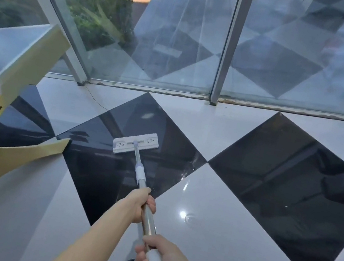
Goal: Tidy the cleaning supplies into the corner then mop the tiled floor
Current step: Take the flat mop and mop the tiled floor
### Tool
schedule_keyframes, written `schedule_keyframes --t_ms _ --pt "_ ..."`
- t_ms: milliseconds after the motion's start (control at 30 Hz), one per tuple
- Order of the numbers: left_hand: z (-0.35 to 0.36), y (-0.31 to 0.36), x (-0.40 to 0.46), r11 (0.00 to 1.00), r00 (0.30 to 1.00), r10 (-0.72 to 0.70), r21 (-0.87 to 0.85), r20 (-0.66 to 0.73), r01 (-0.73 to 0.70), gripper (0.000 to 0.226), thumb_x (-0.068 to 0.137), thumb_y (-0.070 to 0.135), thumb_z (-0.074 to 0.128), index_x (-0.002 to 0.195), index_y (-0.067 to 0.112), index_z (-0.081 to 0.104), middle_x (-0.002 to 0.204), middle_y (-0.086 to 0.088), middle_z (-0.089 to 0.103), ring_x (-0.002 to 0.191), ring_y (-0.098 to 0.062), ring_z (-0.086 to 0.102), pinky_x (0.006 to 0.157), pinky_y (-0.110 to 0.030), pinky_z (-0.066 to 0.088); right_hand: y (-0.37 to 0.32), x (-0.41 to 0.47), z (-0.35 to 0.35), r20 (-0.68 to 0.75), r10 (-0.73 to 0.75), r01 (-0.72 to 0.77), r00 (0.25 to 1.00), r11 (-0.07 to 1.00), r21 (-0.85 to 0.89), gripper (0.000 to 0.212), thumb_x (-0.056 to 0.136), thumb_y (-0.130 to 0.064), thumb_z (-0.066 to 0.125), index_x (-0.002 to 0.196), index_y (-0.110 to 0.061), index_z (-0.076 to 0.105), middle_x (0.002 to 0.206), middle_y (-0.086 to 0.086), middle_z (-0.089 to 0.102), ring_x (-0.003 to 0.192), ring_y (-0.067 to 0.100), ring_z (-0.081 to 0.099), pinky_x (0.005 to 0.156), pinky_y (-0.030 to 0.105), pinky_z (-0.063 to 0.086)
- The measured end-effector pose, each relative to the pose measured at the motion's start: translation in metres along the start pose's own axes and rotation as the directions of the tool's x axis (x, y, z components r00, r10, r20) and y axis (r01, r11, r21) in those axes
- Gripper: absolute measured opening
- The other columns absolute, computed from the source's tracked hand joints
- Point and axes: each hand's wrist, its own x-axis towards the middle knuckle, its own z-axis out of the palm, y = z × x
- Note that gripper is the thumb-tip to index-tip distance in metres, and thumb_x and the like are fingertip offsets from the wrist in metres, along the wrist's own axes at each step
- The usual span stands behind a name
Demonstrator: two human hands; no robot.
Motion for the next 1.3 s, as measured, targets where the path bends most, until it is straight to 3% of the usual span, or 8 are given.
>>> schedule_keyframes --t_ms 200,367,467,567,700,967,1133,1300 --pt "-0.037 0.125 0.065 0.998 0.999 -0.054 0.035 -0.007 0.054 0.031 0.101 0.022 0.043 0.073 0.012 0.036 0.044 0.002 0.031 0.024 -0.008 0.028 0.029 -0.009 0.027 -0.036 0.054 0.085 0.035 0.032 -0.033 0.999 0.998 0.045 0.029 0.087 -0.021 0.058 0.07 0.001 0.054 0.049 0.006 0.045 0.029 0.013 0.044 0.033 0.015 0.037" --pt "-0.05 0.21 0.11 0.989 1.0 -0.003 0.151 -0.026 0.007 0.033 0.102 0.023 0.04 0.071 0.013 0.034 0.051 0.003 0.03 0.024 -0.006 0.027 0.029 -0.008 0.025 -0.062 0.072 0.14 0.06 0.017 -0.02 0.998 0.999 0.041 0.026 0.087 -0.024 0.061 0.08 0.001 0.058 0.054 0.005 0.049 0.034 0.013 0.046 0.039 0.017 0.04" --pt "-0.057 0.247 0.127 0.983 1.0 -0.001 0.185 -0.014 0.004 0.033 0.103 0.022 0.038 0.071 0.014 0.032 0.037 0.003 0.031 0.022 -0.006 0.028 0.028 -0.008 0.025 -0.067 0.08 0.16 0.019 -0.001 0.0 1.0 1.0 0.026 0.024 0.087 -0.024 0.061 0.079 -0.002 0.058 0.055 0.004 0.049 0.035 0.011 0.046 0.04 0.015 0.041" --pt "-0.064 0.257 0.132 0.987 1.0 0.01 0.161 0.015 -0.012 0.031 0.103 0.021 0.038 0.073 0.015 0.032 0.042 0.003 0.031 0.023 -0.006 0.028 0.029 -0.009 0.026 -0.068 0.085 0.166 0.014 0.011 -0.01 1.0 1.0 -0.027 0.021 0.087 -0.024 0.062 0.082 -0.004 0.057 0.054 0.003 0.05 0.035 0.011 0.046 0.04 0.015 0.042" --pt "-0.069 0.238 0.127 0.993 0.999 0.039 0.112 0.017 -0.04 0.029 0.102 0.02 0.039 0.074 0.014 0.033 0.058 0.005 0.026 0.025 -0.006 0.026 0.029 -0.009 0.024 -0.059 0.087 0.162 -0.037 0.031 -0.035 0.999 0.993 -0.114 0.02 0.085 -0.026 0.062 0.083 -0.007 0.056 0.055 0.001 0.051 0.036 0.01 0.047 0.042 0.016 0.042" --pt "-0.095 0.175 0.087 0.993 1.0 0.011 0.116 0.017 -0.012 0.029 0.101 0.022 0.043 0.074 0.014 0.035 0.051 0.004 0.029 0.025 -0.006 0.027 0.03 -0.009 0.025 0.001 0.078 0.147 -0.08 0.02 -0.033 0.997 0.986 -0.166 0.024 0.084 -0.029 0.063 0.076 -0.009 0.051 0.051 0.002 0.05 0.035 0.012 0.046 0.039 0.014 0.041" --pt "-0.114 0.094 0.039 1.0 0.999 -0.003 0.026 0.054 0.002 0.031 0.101 0.021 0.045 0.072 0.014 0.035 0.039 0.003 0.031 0.023 -0.007 0.027 0.029 -0.008 0.025 0.062 0.057 0.118 -0.134 -0.054 0.029 0.99 0.983 -0.182 0.027 0.082 -0.029 0.065 0.073 -0.007 0.052 0.05 0.005 0.055 0.035 0.013 0.051 0.038 0.016 0.044" --pt "-0.146 -0.021 -0.008 1.0 0.997 -0.006 0.008 0.082 0.005 0.029 0.1 0.019 0.044 0.074 0.013 0.036 0.043 0.002 0.033 0.024 -0.008 0.03 0.029 -0.009 0.028 0.15 0.032 0.064 -0.164 -0.092 0.054 0.982 0.973 -0.224 0.028 0.083 -0.03 0.065 0.078 -0.004 0.055 0.054 0.008 0.06 0.034 0.014 0.054 0.037 0.018 0.047"
